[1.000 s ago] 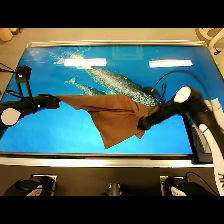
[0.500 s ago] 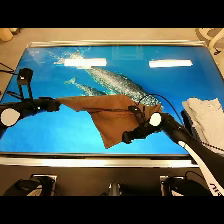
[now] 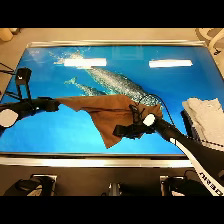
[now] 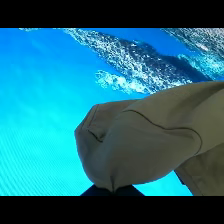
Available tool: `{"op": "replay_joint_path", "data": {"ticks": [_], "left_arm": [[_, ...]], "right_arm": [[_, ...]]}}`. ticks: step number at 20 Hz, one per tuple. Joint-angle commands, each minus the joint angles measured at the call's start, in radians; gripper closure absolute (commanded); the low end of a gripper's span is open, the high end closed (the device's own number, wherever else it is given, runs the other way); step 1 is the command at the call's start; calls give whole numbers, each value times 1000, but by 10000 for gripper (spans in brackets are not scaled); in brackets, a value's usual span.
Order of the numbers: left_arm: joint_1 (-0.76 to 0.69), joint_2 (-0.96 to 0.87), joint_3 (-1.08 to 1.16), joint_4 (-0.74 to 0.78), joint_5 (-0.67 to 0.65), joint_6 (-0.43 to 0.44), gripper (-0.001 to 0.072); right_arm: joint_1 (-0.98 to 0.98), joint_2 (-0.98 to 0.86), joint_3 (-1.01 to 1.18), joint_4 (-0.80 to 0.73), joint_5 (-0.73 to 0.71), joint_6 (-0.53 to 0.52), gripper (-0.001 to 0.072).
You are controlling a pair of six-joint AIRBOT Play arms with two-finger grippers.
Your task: Fold the shirts.
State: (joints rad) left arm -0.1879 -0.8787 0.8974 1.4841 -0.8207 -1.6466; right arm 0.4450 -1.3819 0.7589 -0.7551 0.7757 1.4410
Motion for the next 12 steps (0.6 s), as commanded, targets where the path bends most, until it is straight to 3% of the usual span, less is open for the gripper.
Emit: {"op": "replay_joint_path", "data": {"ticks": [1,2,3,6,8,10,12], "left_arm": [[0,11,0,0,2,0,683],[0,12,0,0,2,0,683],[0,12,0,0,2,0,683],[0,23,4,0,2,0,683],[1,58,46,1,14,0,684],[2,113,146,10,63,0,684],[2,172,316,13,158,0,684]], "right_arm": [[2,-19,-1,56,-74,14,288],[1,-19,0,62,-72,-2,575],[1,-18,0,68,-73,-21,686],[-22,21,50,42,-13,-250,689],[-77,107,154,-76,100,-356,689],[-150,235,334,-257,222,-418,689],[-226,381,562,-417,254,-448,688]]}}
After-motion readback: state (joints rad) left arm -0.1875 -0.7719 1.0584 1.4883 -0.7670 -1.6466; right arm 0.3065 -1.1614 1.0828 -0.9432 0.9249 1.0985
